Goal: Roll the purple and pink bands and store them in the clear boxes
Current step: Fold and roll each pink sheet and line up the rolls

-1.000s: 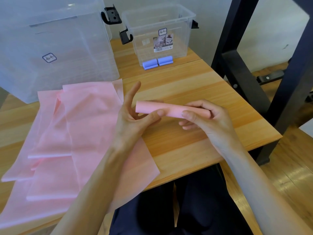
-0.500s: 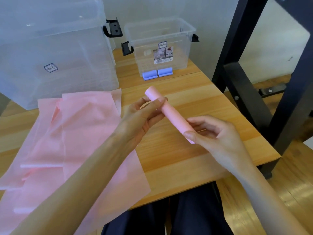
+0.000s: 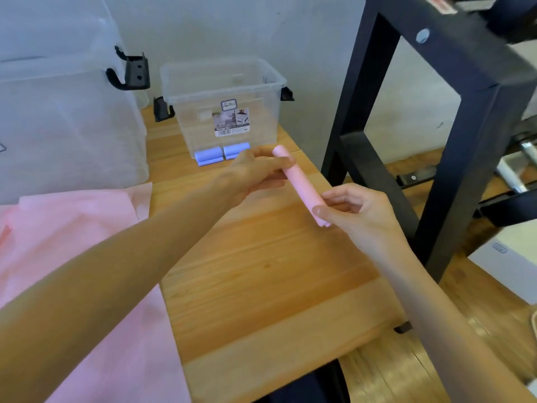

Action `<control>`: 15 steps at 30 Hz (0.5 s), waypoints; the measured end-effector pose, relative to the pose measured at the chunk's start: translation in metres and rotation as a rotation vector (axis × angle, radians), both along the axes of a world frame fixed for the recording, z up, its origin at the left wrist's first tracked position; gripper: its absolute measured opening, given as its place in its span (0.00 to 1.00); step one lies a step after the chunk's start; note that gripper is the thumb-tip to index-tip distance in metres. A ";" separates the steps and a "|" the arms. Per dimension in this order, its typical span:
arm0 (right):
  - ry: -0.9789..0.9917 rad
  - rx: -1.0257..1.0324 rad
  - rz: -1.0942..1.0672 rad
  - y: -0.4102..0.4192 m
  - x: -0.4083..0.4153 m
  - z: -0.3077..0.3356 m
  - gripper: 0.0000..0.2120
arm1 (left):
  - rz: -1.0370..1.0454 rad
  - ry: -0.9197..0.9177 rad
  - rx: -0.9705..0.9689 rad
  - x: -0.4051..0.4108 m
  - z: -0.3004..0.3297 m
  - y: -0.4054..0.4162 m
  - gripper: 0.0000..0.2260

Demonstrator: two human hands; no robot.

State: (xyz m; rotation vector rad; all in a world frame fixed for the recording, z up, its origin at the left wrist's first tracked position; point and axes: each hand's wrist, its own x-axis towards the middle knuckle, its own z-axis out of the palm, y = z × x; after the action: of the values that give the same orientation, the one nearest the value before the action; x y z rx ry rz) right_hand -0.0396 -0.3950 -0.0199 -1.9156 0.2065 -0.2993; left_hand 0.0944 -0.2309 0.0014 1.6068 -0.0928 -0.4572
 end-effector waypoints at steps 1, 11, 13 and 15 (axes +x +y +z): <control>0.011 -0.002 -0.004 -0.003 0.006 0.000 0.10 | 0.010 -0.016 0.026 0.005 -0.002 -0.004 0.21; 0.046 -0.190 -0.010 -0.010 0.040 -0.004 0.08 | 0.021 -0.168 0.277 0.042 -0.004 -0.028 0.18; 0.045 -0.242 0.033 -0.011 0.037 -0.004 0.10 | 0.023 -0.168 0.320 0.044 -0.006 -0.028 0.18; 0.048 -0.297 0.106 -0.013 0.033 -0.004 0.16 | 0.036 -0.182 0.369 0.047 -0.010 -0.028 0.16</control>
State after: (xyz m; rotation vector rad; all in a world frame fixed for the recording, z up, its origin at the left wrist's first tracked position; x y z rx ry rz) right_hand -0.0067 -0.4077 -0.0242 -2.2210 0.0945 -0.2218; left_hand 0.1413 -0.2591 -0.0089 2.0087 -0.1220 -0.3103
